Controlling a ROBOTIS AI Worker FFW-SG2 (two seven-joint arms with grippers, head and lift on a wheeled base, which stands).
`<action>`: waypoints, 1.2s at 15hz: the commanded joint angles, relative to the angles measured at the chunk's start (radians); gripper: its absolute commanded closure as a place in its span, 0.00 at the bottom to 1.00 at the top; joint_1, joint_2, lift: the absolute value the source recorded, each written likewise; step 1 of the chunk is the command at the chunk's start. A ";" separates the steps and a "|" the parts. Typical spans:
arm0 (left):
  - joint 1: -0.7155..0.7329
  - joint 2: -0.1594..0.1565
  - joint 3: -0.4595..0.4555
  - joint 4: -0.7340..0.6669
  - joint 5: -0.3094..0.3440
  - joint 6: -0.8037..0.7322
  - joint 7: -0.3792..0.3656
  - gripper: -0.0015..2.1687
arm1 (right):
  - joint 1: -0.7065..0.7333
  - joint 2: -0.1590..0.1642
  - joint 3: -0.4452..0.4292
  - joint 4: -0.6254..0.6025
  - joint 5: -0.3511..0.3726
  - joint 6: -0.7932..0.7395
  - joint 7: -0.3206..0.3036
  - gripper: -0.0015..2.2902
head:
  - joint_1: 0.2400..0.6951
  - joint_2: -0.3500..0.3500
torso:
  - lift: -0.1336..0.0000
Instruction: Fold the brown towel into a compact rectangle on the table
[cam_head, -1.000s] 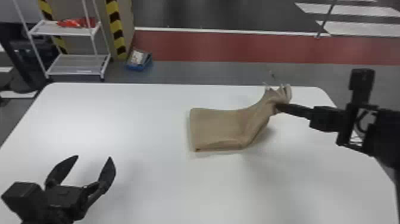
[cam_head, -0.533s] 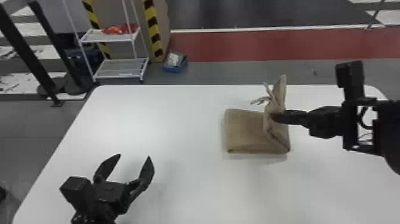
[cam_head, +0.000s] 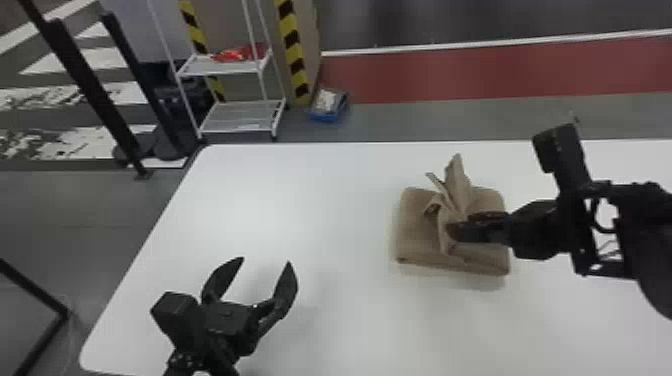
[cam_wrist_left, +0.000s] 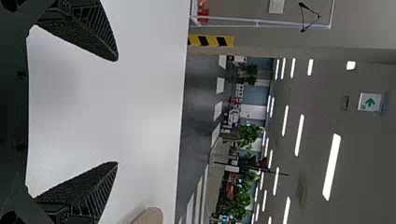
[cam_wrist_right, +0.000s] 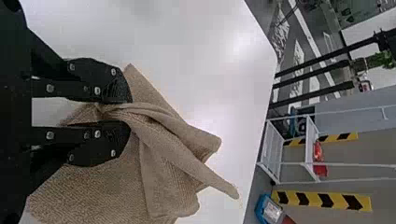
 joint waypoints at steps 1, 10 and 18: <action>0.004 -0.003 0.001 -0.004 0.000 0.000 0.000 0.04 | 0.001 0.002 0.005 0.002 -0.043 -0.016 0.017 0.00 | 1.00 0.80 | 0.08; -0.004 -0.003 -0.002 0.006 0.000 0.000 0.002 0.04 | 0.031 -0.005 -0.065 0.020 -0.085 -0.092 0.023 0.04 | 1.00 0.82 | 0.08; -0.010 -0.003 -0.007 0.016 0.000 -0.003 0.000 0.04 | 0.021 -0.012 -0.093 0.074 -0.011 -0.132 0.005 0.07 | 1.00 0.71 | 0.08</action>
